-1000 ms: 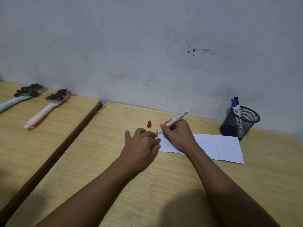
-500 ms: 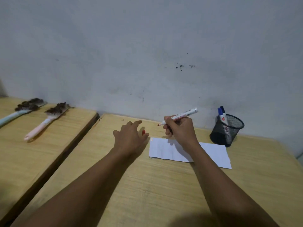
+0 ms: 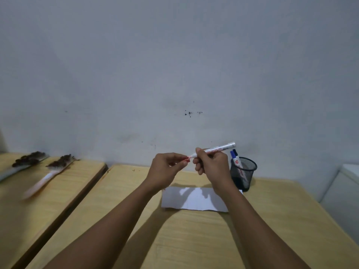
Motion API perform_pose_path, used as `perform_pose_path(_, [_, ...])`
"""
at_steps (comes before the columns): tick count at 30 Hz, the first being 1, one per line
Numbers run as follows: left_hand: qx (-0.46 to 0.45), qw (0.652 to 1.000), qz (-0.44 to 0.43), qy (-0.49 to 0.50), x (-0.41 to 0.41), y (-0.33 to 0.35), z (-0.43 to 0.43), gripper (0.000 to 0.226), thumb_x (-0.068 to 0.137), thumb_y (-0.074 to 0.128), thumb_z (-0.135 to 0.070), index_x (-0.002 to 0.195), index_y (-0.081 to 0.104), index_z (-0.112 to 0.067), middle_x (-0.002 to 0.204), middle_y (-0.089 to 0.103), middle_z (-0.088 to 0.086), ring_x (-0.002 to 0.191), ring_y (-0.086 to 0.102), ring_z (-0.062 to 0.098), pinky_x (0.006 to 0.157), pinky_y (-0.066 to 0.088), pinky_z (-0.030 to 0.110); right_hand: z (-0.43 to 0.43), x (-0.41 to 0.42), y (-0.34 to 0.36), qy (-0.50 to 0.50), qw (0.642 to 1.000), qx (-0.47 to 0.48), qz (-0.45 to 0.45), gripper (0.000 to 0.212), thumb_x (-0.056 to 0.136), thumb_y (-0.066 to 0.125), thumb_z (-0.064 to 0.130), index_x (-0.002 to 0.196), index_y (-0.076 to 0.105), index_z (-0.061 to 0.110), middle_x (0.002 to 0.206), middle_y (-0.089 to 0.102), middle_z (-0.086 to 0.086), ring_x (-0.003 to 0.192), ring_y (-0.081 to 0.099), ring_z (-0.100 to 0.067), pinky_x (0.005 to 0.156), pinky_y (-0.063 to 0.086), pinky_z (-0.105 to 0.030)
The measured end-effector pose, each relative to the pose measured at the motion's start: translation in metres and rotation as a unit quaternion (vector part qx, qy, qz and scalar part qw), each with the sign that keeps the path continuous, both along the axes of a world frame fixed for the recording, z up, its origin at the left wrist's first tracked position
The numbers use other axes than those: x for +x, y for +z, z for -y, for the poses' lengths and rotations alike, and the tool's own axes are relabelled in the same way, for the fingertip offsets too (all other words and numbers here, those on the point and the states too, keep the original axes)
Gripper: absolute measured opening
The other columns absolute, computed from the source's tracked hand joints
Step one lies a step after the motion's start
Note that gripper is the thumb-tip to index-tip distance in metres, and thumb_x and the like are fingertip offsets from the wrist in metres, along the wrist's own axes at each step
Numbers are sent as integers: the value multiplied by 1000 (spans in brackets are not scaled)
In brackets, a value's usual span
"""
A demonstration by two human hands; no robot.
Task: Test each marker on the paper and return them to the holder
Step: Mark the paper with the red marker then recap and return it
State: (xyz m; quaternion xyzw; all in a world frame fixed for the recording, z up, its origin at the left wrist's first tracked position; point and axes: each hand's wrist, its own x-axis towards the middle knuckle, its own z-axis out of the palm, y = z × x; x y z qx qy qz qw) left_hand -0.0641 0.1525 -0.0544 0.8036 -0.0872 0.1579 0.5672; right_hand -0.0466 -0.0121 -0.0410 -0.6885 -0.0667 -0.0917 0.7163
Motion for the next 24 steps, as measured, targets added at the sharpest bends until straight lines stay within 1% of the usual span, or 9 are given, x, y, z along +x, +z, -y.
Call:
perform_pose_path(2, [-16, 1000, 19, -16, -5, 10, 11, 15, 87, 73, -18, 101, 78, -20, 91, 77, -12, 89, 70, -1, 79, 53, 14, 8, -5, 9, -12, 1000, 15, 15, 26, 96, 65, 19, 80, 73, 0, 64, 69, -11, 49, 57, -17, 46, 47, -26])
perform_pose_path(6, [-49, 997, 40, -44, -11, 24, 32, 15, 87, 73, -16, 101, 78, -16, 94, 78, -7, 93, 71, 4, 84, 54, 18, 30, -18, 27, -38, 998, 24, 39, 29, 96, 65, 18, 85, 73, -7, 65, 68, -12, 49, 56, -17, 46, 46, -27])
perform_pose_path(9, [-75, 994, 49, -59, -14, 34, 52, 15, 87, 73, -14, 102, 77, -13, 95, 78, -5, 93, 72, 4, 80, 53, 15, 49, -29, 40, -68, 995, 39, 54, 27, 97, 64, 18, 85, 73, -4, 66, 68, -11, 49, 56, -15, 46, 48, -25])
perform_pose_path(12, [-82, 992, 56, -72, -17, 43, 73, 16, 87, 73, -16, 103, 77, -14, 95, 78, -4, 90, 71, 4, 80, 52, 18, 67, -38, 47, -78, 995, 12, 58, 27, 98, 64, 21, 88, 74, -3, 69, 69, -12, 53, 59, -15, 48, 49, -24])
perform_pose_path(15, [-33, 994, 78, -71, -17, 51, 92, 17, 87, 73, -21, 103, 78, -19, 96, 78, -7, 91, 70, 3, 83, 52, 21, 85, -41, 49, -68, 996, -2, 53, 27, 97, 64, 23, 89, 74, -1, 67, 68, -9, 53, 56, -15, 50, 47, -26])
perform_pose_path(18, [67, 988, 139, -23, -14, 57, 111, 18, 85, 74, -24, 102, 78, -22, 93, 76, -8, 84, 65, 6, 72, 48, 18, 102, -42, 53, -62, 998, -6, 32, 33, 96, 66, 30, 86, 73, -1, 63, 64, -5, 48, 52, -11, 51, 47, -23])
perform_pose_path(20, [140, 972, 190, 17, -10, 58, 123, 20, 83, 76, -27, 103, 77, -25, 91, 74, -5, 79, 60, 9, 69, 47, 24, 113, -41, 53, -55, 998, 16, 8, 36, 96, 65, 33, 88, 72, -1, 61, 61, -4, 46, 50, -10, 47, 45, -20])
perform_pose_path(22, [202, 951, 228, 51, -3, 56, 131, 22, 82, 76, -33, 104, 77, -29, 90, 73, -5, 78, 58, 9, 75, 46, 33, 122, -36, 52, -48, 998, 26, -19, 37, 96, 65, 37, 87, 73, 1, 61, 62, -5, 47, 50, -12, 46, 44, -21])
perform_pose_path(24, [218, 944, 236, 69, 5, 59, 136, 22, 83, 75, -34, 104, 76, -31, 90, 75, -6, 78, 58, 10, 80, 46, 41, 133, -27, 47, -103, 993, -53, -17, 43, 93, 65, 48, 82, 72, 7, 62, 65, -5, 51, 54, -14, 49, 45, -24])
